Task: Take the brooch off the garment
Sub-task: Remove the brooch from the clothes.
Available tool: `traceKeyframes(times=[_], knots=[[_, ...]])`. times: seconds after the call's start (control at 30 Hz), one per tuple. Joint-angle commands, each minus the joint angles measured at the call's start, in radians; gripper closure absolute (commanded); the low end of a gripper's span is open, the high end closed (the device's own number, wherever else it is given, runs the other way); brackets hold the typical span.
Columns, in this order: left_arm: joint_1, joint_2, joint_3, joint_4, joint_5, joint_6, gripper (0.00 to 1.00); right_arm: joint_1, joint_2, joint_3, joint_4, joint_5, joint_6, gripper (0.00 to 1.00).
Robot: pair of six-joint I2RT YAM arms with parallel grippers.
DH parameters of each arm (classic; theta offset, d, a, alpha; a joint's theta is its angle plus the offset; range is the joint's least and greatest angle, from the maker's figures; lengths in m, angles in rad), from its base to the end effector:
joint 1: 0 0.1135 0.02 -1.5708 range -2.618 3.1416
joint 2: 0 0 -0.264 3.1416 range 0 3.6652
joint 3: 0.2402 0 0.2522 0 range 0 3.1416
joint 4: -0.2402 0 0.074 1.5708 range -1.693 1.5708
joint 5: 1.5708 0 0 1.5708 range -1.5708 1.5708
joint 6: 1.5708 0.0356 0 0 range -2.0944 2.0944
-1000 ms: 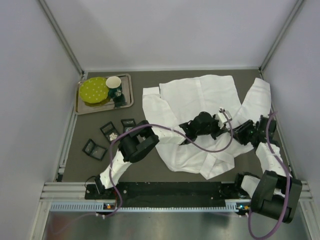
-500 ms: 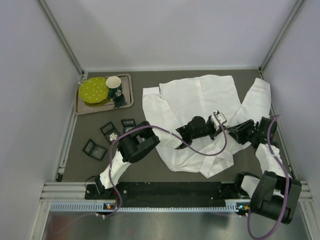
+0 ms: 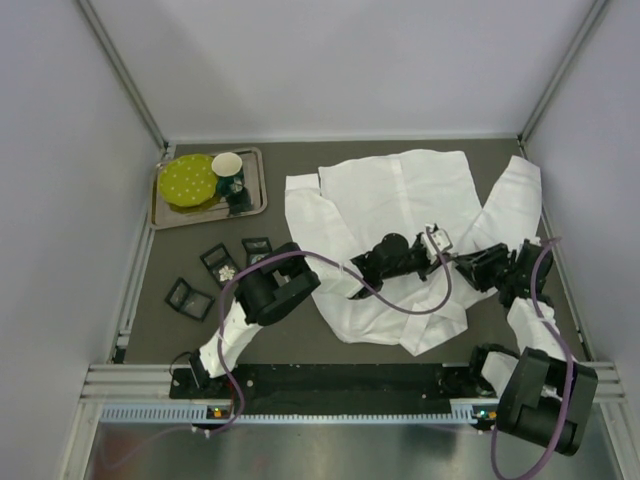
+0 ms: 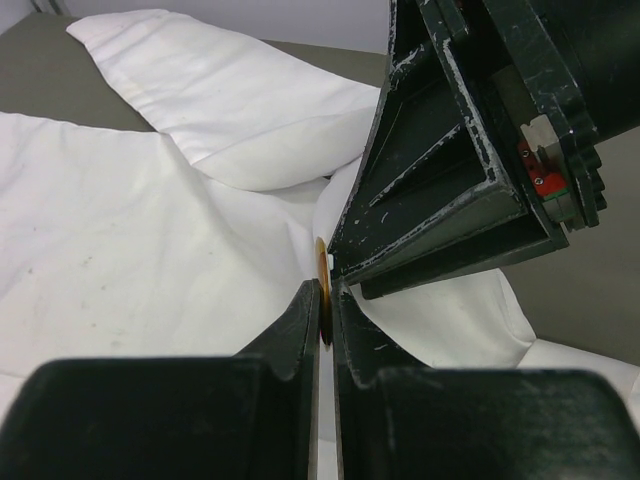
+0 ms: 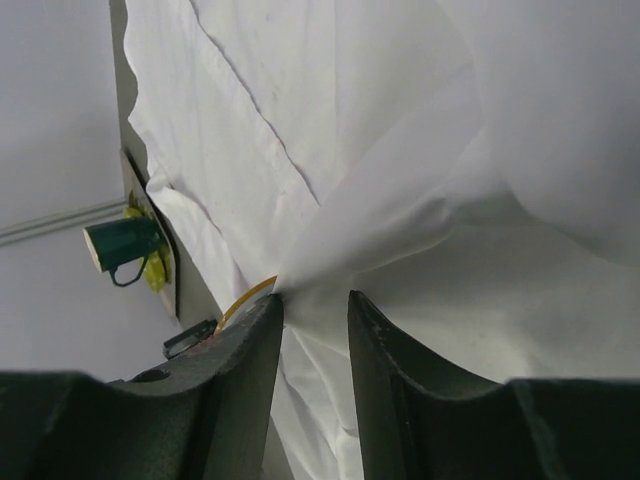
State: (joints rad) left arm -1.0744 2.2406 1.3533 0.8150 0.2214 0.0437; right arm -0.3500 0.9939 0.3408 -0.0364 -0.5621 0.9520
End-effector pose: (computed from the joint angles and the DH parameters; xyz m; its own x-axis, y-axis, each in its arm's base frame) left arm 0.2282 -0.4377 0.1606 0.0077 0.0753 -0.9971 0.9627 0.2690 0.0277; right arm 0.1825 -0.0464 0.1673 -0.4249 0.8889 -0.1714 0.4310 0.3651 0.8252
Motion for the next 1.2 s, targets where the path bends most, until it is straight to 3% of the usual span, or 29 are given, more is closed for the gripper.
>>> traceKeyframes(times=[0.0,0.43,0.7,1.17], knots=[[-0.108,0.031,0.012,-0.128,0.34,-0.059,1.0,0.014,-0.066,0.058,0.296,-0.15,0.014,0.62],[-0.107,0.057,0.078,-0.225,0.385,-0.051,1.0,0.02,-0.077,0.069,0.342,-0.231,-0.058,0.62],[-0.107,0.022,-0.002,-0.139,0.279,-0.068,1.0,0.017,-0.123,0.099,0.15,-0.096,-0.027,0.62],[-0.107,0.007,-0.039,-0.074,0.291,-0.082,1.0,0.014,-0.103,0.055,0.271,-0.113,0.117,0.61]])
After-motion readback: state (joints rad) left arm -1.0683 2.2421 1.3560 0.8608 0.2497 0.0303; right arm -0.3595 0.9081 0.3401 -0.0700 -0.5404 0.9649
